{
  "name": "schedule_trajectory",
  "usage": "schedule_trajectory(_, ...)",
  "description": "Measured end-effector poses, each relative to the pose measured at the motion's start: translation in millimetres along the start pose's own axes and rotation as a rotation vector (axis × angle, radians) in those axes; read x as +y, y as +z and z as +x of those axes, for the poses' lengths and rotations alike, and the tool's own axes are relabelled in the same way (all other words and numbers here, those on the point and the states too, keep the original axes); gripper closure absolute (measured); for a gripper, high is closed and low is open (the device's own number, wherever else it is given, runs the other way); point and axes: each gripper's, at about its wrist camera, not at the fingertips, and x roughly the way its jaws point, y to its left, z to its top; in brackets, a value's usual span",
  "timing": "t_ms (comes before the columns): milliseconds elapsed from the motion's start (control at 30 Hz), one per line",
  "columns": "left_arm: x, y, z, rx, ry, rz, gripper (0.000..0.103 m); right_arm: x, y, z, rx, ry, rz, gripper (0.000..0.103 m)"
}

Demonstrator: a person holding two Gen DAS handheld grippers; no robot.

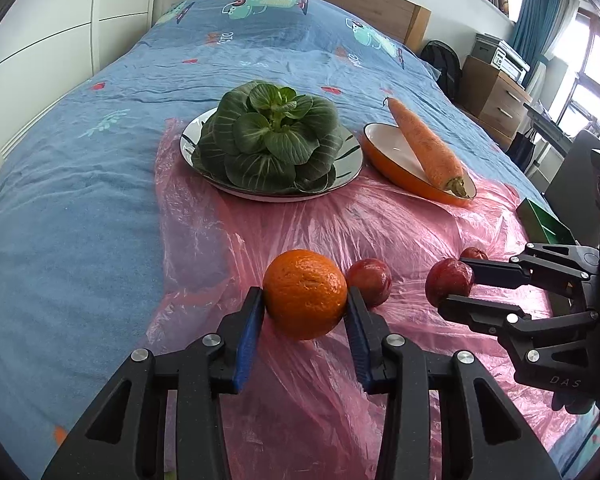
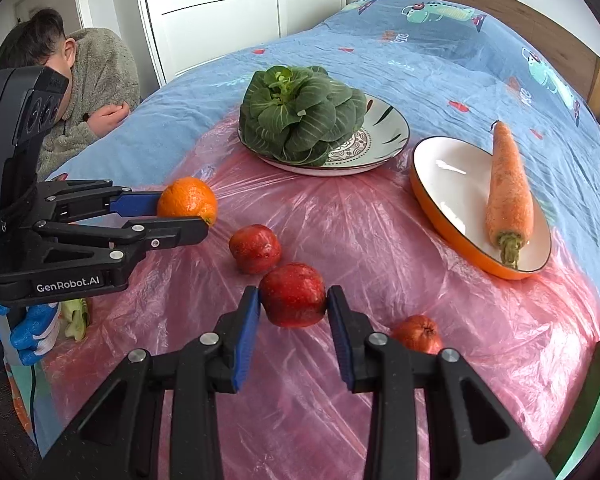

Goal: Organize fruits
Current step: 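Grasp a large orange with the left gripper while the right grasps a red apple, then carry the orange and the red apple over the green tray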

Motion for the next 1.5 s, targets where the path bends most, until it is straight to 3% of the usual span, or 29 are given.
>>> schedule_trajectory(633, -4, -30, -55, -0.02, -0.026, -0.035, 0.068, 34, -38, -44, 0.006, 0.002, 0.071, 0.045)
schedule_trajectory(1500, -76, -74, -130, -0.049, -0.147, 0.04, 0.068, 49, -112, -153, 0.014, -0.129, 0.173, 0.046)
